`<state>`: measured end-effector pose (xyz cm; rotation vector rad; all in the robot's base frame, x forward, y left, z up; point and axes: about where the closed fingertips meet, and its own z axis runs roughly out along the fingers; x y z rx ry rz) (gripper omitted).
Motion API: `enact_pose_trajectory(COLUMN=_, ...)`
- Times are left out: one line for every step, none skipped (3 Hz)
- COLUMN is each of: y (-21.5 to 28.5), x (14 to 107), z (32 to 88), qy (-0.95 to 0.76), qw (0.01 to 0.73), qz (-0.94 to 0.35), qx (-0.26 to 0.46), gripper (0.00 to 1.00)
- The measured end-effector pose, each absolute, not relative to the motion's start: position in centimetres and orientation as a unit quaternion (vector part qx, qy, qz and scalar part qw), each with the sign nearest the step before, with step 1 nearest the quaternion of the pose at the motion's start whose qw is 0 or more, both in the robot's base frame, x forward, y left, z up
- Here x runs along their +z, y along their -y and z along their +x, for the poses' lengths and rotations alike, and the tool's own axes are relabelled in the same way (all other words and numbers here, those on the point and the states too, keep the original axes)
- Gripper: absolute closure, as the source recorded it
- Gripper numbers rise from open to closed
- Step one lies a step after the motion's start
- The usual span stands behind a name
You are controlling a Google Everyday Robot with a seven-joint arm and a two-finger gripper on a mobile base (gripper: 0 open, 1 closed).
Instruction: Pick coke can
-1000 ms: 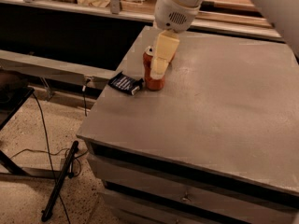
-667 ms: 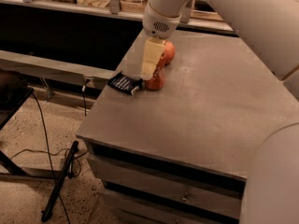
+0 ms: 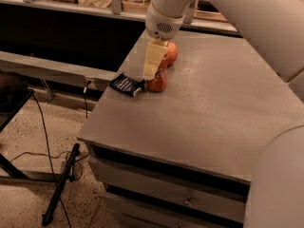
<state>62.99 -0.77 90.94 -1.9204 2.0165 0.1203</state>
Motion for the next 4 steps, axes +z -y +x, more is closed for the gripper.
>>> enact_pose_trajectory(y=0.6, x=90.8, z=63.1, qy=-0.712, qw=0.177, qz=-0.679, qx=0.043, gripper=0.39)
enact_pose_trajectory(y=0.5, x=90.6, z=63.1, qy=-0.711, qw=0.177, qz=-0.679, qx=0.044, gripper=0.63)
enact_pose_trajectory(y=1.0, x=91.7, z=63.1, qy=-0.709, qw=0.189, qz=-0.678, qx=0.050, gripper=0.86)
enact_pose_trajectory(y=2.9, x=96.5, z=62.0, qy=-0.701, qw=0.231, qz=-0.673, qx=0.053, gripper=1.00)
